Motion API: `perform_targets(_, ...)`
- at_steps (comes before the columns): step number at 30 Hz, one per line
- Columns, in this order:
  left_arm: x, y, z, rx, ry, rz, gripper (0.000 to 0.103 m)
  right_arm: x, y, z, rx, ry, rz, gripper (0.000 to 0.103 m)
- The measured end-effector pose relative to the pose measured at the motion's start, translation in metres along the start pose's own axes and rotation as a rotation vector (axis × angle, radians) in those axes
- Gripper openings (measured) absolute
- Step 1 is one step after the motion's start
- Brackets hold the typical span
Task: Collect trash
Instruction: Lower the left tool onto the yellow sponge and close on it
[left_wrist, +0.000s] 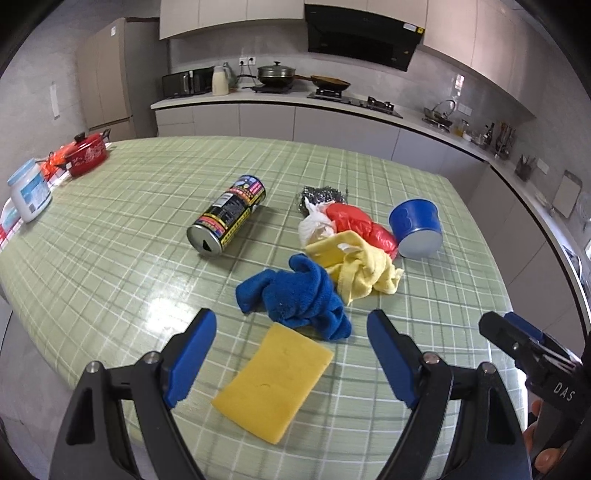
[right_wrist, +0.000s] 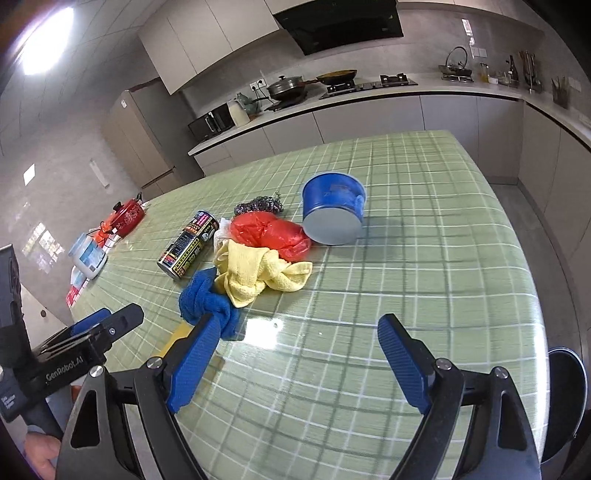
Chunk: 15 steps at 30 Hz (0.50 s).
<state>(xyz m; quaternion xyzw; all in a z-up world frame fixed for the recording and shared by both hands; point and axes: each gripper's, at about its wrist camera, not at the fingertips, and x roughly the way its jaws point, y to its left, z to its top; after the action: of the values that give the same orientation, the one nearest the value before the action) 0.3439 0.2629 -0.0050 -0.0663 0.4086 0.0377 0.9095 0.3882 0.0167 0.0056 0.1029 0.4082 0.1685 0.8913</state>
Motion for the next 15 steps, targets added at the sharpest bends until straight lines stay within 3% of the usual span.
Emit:
perform_targets(7, 0.007, 0.026, -0.005, 0.084, 0.025, -0.085, 0.085, 0.004, 0.028, -0.014, 0.054, -0.034, -0.059, 0.089)
perform_targets(15, 0.022, 0.042, -0.029, 0.232, 0.089, -0.187, 0.085, 0.002, 0.059, -0.062, 0.175, -0.062, -0.159, 0.089)
